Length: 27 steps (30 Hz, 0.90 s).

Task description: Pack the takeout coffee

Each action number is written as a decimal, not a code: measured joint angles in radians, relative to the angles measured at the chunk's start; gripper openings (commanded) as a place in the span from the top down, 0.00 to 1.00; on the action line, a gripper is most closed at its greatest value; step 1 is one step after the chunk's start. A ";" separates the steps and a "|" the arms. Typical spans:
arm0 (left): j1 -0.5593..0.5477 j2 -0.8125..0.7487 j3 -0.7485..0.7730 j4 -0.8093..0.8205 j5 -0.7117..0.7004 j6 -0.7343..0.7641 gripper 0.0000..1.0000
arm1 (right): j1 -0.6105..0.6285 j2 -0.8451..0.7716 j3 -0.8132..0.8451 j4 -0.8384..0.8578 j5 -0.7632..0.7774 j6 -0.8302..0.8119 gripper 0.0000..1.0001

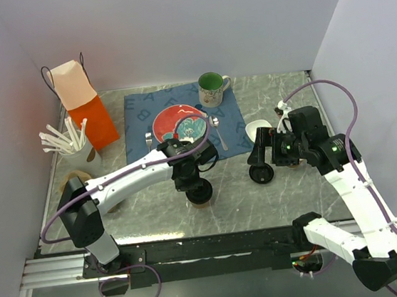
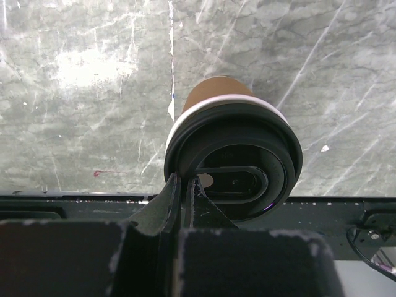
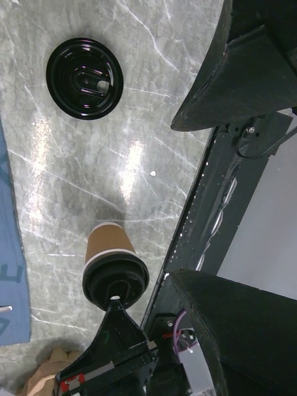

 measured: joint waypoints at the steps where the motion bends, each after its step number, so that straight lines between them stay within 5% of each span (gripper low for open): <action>1: 0.000 0.003 0.000 0.000 -0.002 0.000 0.99 | 0.000 0.000 0.000 0.000 0.000 0.000 0.00; 11: -0.001 0.014 -0.018 0.024 -0.005 0.000 0.99 | 0.000 -0.002 -0.030 0.036 -0.086 -0.006 0.04; 18: -0.004 0.006 -0.042 0.046 -0.009 -0.002 0.99 | 0.003 0.029 -0.233 0.229 -0.345 0.069 0.12; 27: -0.006 -0.016 -0.084 0.086 -0.013 -0.011 0.99 | 0.035 0.208 -0.322 0.465 -0.499 0.133 0.22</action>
